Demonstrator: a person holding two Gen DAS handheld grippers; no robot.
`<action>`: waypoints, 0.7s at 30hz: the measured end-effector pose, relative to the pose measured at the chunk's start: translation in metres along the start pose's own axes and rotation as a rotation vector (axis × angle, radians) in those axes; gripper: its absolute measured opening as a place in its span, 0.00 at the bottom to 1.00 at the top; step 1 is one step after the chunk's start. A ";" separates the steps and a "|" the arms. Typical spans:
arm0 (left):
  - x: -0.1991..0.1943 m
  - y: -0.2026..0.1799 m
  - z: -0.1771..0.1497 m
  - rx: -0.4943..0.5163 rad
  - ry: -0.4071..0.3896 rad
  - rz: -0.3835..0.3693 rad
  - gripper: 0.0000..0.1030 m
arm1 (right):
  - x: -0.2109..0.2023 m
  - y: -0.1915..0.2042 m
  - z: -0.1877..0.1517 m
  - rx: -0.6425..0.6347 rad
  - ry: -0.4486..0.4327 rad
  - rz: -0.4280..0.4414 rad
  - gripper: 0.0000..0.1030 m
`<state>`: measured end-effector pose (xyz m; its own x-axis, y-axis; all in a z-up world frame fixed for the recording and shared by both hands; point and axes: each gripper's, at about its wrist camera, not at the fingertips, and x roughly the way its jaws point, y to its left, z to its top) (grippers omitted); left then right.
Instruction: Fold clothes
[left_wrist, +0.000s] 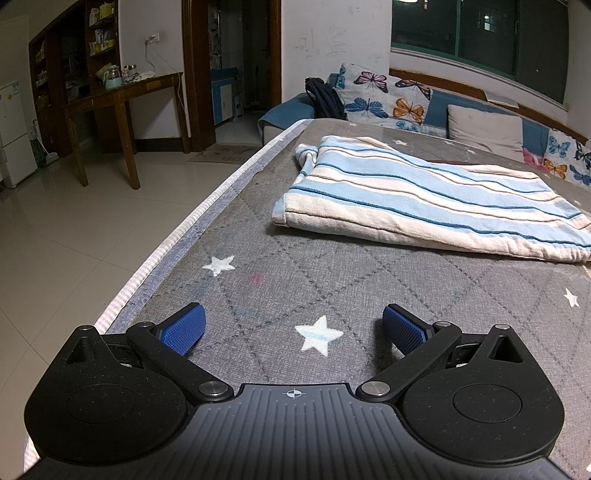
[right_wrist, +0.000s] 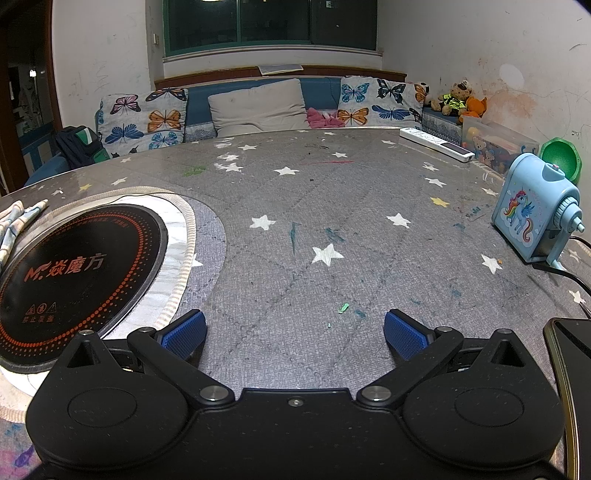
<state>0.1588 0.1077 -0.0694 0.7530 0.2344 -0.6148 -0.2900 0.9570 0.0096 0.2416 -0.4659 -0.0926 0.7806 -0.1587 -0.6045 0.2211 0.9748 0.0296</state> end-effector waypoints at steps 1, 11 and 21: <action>0.000 0.000 0.000 0.000 0.000 0.000 1.00 | 0.000 0.000 0.000 0.000 0.000 0.000 1.00; -0.001 0.000 0.000 0.004 0.001 0.003 1.00 | 0.000 0.000 0.000 0.000 0.000 0.000 1.00; -0.001 -0.001 0.000 0.004 0.000 0.003 1.00 | 0.000 0.000 0.000 0.000 0.000 0.000 1.00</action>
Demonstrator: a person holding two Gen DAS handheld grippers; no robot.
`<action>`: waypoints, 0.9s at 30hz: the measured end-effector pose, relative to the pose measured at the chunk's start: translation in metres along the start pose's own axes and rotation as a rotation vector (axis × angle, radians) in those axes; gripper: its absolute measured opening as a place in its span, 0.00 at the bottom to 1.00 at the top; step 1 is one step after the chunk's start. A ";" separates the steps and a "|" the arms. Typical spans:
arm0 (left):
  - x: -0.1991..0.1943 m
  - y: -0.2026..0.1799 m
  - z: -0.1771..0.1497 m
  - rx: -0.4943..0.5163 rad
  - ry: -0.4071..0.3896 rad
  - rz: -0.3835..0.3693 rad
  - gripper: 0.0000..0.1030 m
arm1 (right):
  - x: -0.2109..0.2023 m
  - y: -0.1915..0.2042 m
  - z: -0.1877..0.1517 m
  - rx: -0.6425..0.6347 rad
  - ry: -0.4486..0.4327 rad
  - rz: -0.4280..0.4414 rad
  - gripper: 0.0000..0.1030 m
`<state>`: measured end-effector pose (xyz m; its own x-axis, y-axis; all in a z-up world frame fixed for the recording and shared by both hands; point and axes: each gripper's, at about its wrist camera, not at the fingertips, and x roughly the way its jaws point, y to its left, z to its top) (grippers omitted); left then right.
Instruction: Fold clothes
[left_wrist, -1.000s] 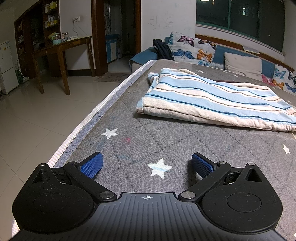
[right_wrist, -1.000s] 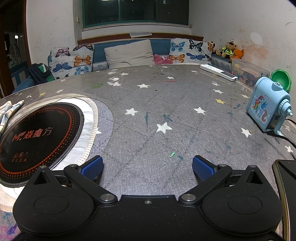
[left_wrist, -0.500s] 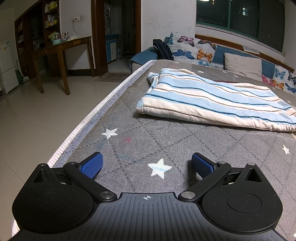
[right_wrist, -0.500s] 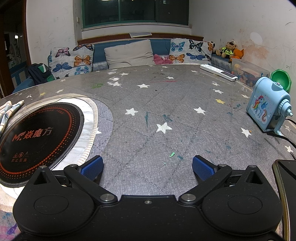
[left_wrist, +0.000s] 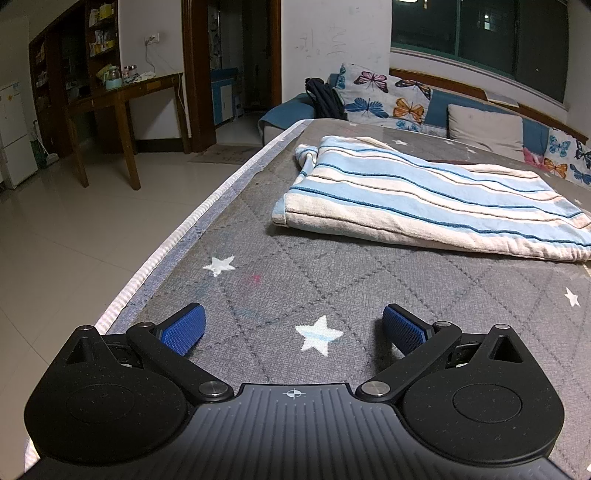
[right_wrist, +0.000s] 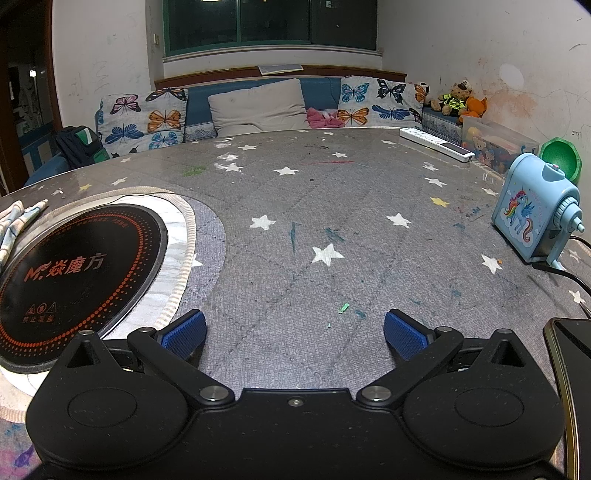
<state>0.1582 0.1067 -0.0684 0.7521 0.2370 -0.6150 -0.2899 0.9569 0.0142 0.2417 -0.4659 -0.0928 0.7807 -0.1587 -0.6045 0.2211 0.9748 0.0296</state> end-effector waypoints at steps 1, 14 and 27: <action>0.000 0.000 0.000 0.000 0.000 0.000 1.00 | 0.000 0.000 0.000 0.000 0.000 0.000 1.00; 0.000 0.000 0.000 -0.002 0.000 -0.001 1.00 | 0.000 0.000 0.000 0.000 0.000 0.000 1.00; -0.002 0.001 0.001 -0.010 -0.001 -0.011 1.00 | 0.000 0.000 0.000 0.000 0.000 0.000 1.00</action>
<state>0.1569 0.1075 -0.0661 0.7559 0.2271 -0.6141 -0.2877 0.9577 0.0000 0.2416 -0.4659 -0.0930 0.7806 -0.1588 -0.6045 0.2211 0.9748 0.0293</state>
